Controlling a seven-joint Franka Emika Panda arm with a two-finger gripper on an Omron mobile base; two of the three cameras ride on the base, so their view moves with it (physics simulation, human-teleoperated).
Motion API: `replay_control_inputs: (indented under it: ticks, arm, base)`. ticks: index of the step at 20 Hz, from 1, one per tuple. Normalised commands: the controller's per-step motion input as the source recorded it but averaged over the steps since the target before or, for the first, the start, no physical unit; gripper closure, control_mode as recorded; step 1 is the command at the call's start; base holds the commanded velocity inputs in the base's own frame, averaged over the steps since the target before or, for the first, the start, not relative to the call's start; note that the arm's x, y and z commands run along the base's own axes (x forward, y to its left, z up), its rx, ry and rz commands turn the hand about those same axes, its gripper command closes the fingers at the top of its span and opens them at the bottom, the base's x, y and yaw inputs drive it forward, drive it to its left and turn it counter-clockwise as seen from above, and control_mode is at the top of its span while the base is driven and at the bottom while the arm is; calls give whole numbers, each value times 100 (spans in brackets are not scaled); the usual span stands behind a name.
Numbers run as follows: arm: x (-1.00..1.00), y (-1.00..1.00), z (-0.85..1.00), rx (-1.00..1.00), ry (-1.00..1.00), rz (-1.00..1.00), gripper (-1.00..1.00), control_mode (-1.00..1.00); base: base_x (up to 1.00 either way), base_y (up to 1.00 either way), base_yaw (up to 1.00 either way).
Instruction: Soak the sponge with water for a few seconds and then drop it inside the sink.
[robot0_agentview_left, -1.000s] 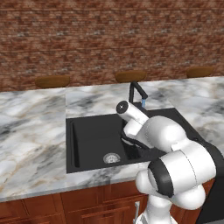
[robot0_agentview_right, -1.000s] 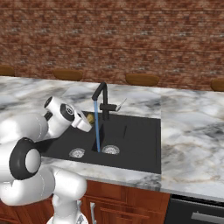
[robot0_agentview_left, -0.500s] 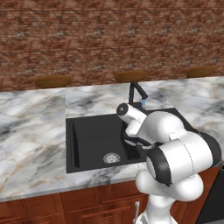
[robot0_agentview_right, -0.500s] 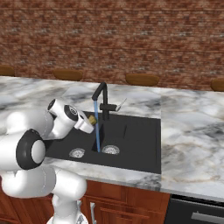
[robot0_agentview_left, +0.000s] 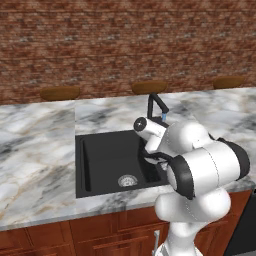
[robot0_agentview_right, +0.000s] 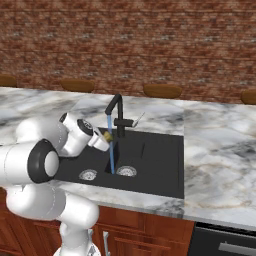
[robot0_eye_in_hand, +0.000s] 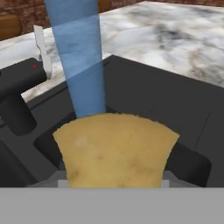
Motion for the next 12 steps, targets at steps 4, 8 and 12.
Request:
replay_control_inputs:
  ticks: [4, 8, 12]
  arm:
    - [31, -1, -9, 0, 0, 0, 100, -100]
    - [24, 0, -9, 0, 0, 0, 100, -100]
    - [18, 0, -7, 0, 0, 0, 100, -100]
  base:
    - [0, 0, 0]
    - [0, 0, 0]
    - [0, 0, 0]
